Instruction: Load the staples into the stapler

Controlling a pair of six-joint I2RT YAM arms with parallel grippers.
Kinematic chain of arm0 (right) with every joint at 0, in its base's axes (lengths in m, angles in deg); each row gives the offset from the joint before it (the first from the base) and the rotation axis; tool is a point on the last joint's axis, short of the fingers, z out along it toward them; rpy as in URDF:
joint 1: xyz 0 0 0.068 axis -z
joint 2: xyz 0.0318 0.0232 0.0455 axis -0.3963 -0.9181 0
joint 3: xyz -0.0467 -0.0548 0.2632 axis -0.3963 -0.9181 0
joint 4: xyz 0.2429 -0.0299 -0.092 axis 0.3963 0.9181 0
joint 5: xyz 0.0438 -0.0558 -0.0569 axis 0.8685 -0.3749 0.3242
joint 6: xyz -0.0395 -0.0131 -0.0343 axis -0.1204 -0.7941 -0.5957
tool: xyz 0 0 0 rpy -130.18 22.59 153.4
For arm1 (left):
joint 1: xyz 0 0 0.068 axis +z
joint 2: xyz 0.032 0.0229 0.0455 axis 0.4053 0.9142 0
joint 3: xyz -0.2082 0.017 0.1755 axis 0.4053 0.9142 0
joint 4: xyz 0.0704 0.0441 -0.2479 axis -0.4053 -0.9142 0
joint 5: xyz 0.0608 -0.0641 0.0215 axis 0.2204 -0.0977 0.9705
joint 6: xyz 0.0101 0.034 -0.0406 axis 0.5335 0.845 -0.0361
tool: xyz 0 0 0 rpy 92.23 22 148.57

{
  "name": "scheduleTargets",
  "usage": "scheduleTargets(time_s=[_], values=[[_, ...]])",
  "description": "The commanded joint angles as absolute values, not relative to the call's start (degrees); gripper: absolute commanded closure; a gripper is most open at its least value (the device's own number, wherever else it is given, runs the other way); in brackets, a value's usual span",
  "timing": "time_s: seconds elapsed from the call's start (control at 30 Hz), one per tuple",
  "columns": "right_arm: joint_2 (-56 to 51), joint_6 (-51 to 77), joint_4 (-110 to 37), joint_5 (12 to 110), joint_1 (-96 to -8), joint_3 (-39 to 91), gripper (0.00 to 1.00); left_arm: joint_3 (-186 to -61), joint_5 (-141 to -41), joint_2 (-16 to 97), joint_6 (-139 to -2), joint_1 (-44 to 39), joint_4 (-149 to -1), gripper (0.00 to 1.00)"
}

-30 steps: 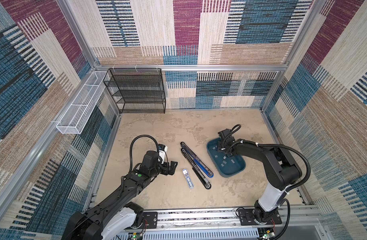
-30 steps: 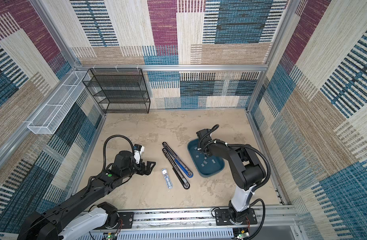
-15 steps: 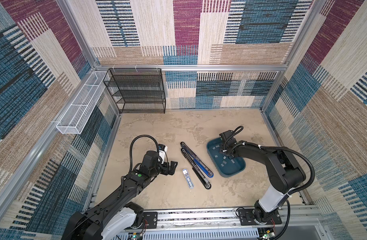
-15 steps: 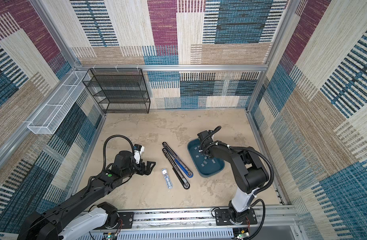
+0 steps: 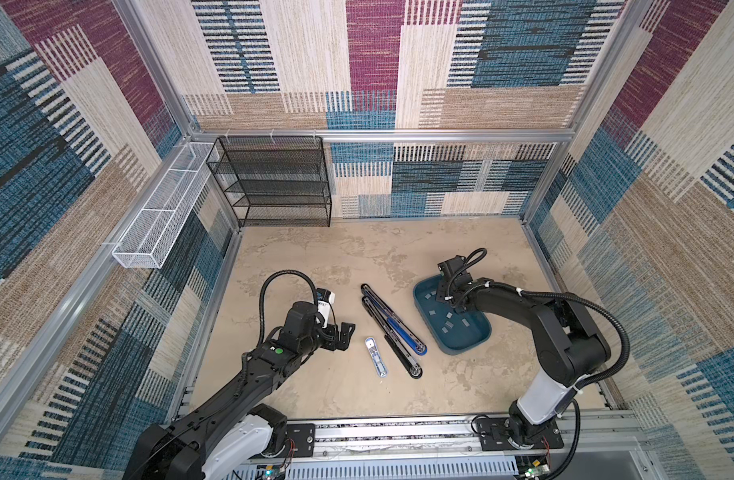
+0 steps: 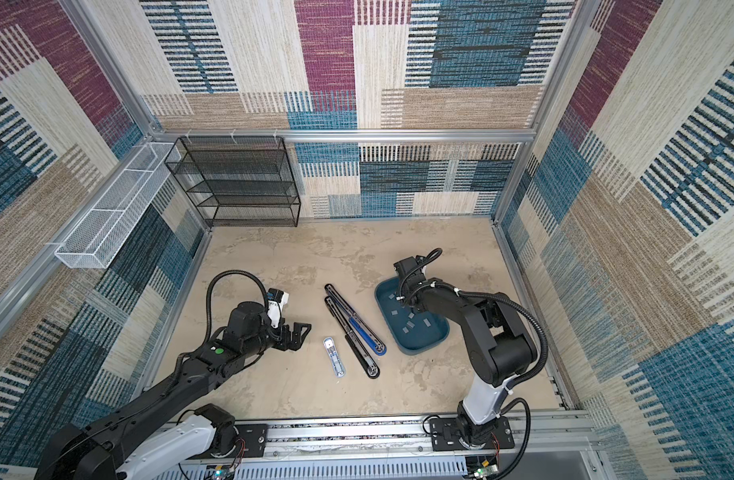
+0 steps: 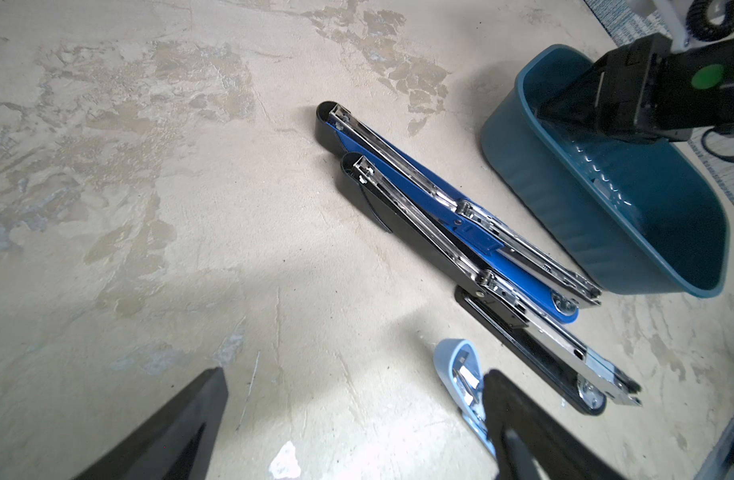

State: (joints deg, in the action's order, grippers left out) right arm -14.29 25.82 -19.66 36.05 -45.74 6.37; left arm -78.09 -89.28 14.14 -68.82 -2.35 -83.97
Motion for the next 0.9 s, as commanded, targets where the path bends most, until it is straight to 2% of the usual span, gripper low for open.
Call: scheduleTargets(time_s=[0.0, 0.67, 0.87], values=[[-15.9, 27.1, -20.6, 36.4, -45.6, 7.7, 0.56, -77.9, -89.6, 13.9, -67.7, -2.3, -83.3, 0.01], [-18.2, 28.6, -20.8, 32.7, -45.5, 8.1, 0.57, -78.0, -89.6, 13.9, -67.6, -2.3, -83.2, 0.01], [-20.1, 28.3, -21.1, 33.2, -45.5, 9.0, 0.64, -78.0, -89.4, 14.0, -67.6, -2.3, -83.3, 0.01]])
